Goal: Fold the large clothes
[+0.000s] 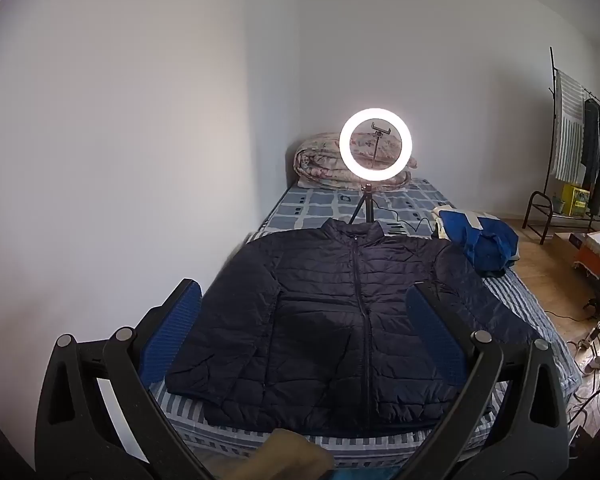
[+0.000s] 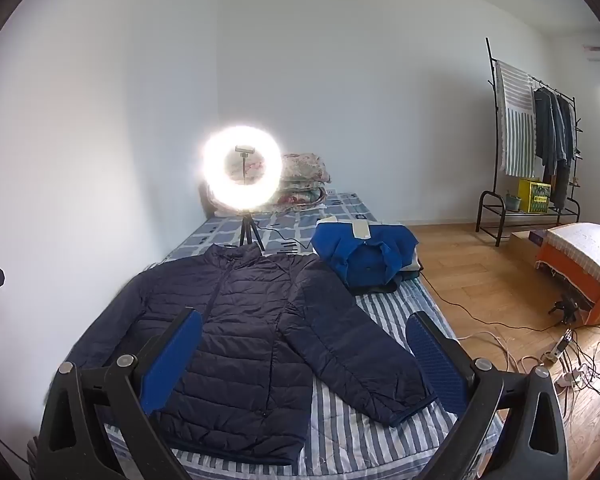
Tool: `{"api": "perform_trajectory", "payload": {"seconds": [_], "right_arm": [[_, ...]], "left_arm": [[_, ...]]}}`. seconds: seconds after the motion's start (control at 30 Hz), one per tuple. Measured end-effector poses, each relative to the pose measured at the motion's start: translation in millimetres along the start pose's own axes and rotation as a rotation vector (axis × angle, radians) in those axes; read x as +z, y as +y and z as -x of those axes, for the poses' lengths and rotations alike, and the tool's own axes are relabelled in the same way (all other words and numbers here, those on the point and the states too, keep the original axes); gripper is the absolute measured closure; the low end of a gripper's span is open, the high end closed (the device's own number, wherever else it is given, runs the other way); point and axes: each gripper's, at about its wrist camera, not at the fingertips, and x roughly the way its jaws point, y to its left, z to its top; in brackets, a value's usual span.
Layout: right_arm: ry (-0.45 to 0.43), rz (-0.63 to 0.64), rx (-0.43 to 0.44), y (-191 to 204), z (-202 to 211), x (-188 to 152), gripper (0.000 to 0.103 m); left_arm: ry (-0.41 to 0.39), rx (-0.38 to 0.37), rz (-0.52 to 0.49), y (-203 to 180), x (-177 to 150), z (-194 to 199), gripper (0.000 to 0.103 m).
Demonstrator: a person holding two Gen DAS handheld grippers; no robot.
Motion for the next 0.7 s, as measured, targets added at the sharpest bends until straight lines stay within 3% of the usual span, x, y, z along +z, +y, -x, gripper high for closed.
{"api": "perform_trajectory", "payload": {"seconds": [0.7], "right_arm": [[0.008,0.015,-0.007,3.5,-5.7,2.0,0.000]], "left_arm": [[0.002,0.014,0.018,5.0,-0.8,0.3,0.000]]}}
